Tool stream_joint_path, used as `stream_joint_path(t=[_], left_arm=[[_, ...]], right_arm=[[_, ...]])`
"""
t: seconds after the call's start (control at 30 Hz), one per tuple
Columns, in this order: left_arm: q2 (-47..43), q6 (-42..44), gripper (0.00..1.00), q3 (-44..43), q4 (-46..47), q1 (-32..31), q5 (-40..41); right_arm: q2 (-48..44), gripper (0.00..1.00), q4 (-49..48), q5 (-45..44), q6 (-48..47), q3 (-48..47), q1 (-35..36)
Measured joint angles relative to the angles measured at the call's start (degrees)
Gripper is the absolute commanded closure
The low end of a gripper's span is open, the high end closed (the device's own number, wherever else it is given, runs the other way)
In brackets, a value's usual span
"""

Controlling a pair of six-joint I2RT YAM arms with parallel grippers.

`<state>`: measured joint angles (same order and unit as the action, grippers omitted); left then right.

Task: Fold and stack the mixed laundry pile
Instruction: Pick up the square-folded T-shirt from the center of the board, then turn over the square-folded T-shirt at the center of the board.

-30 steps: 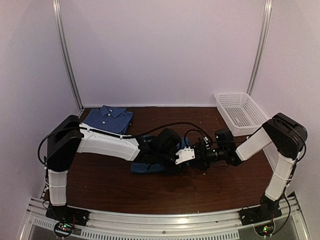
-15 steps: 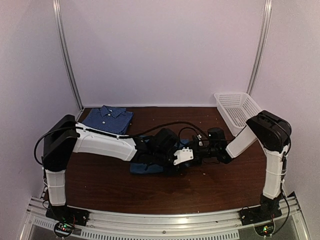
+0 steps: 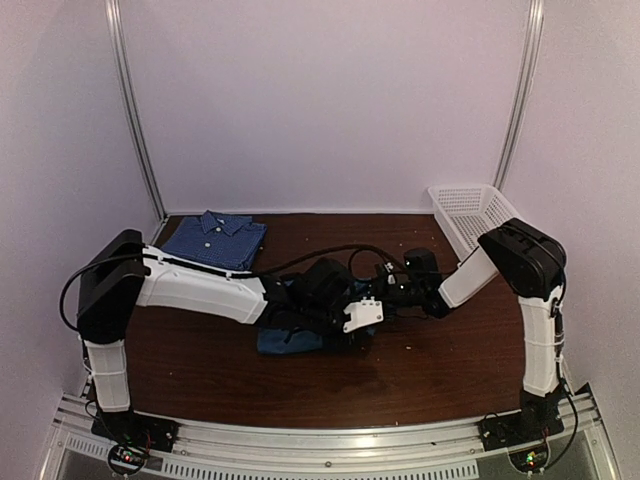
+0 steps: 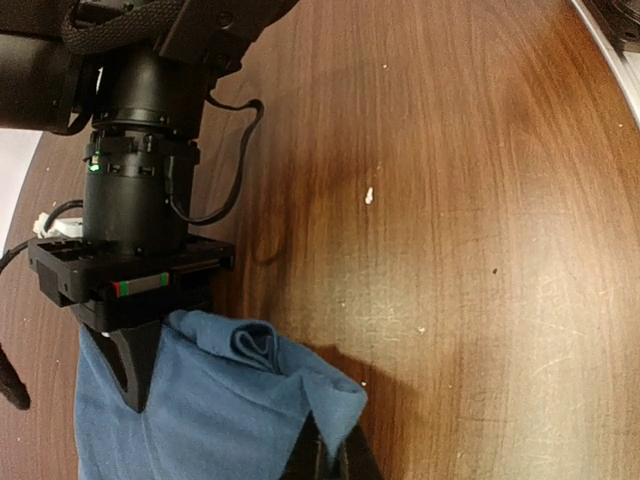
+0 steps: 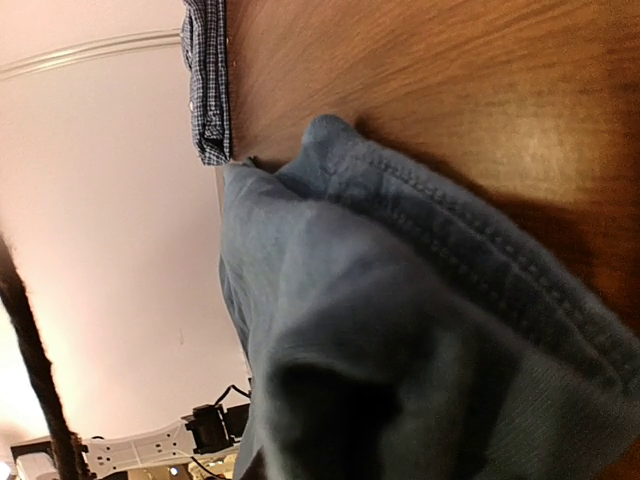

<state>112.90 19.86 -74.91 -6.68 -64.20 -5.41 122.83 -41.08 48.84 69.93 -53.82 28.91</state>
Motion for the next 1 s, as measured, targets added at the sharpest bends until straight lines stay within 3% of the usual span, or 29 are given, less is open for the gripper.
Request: stream_joint_path(t=[0.13,0.23,0.33,0.43,0.5,0.57,0.8,1.0], left_arm=[[-0.6,-0.2,0.63,0.6,-0.1,-0.1,1.0],[-2.5,-1.7,0.53,2.4,-0.3,-0.3,1.9],[-6.4,-4.3,0.45,5.6,-0.6,0.0,1.7],[-11.8,-8.0,0.27,9.3,-0.2,1.9,1.2],[-15.9,-10.8,0.20,11.9,0.5,4.2,0.9],[-20.4,-14.0,0.04,14.6,1.1,7.7,0.7],[-31.7,-25.5,0.02,21.3,2.1,19.8,1.5],[-36.9,-32.0,0.02,23.7,-0.2,26.0,4.0]], right_arm=[[-0.2,1.00,2.2,-0.2,-1.2,-0.9,0.0],[-1.9,1.00,7.4,-1.2,-4.4,-1.6,-0.4],[-5.9,1.00,15.9,-2.4,-9.6,-2.7,-1.1],[-10.9,1.00,26.7,-3.7,-16.9,-6.4,-2.3],[-13.3,1.00,33.3,-4.9,-22.2,-9.8,-3.1],[-14.9,1.00,42.6,-7.5,-29.3,-15.2,-4.2],[-15.8,1.00,74.3,-26.7,-53.5,-40.4,-6.8],[-14.8,1.00,90.9,-43.8,-67.1,-61.7,-6.6]])
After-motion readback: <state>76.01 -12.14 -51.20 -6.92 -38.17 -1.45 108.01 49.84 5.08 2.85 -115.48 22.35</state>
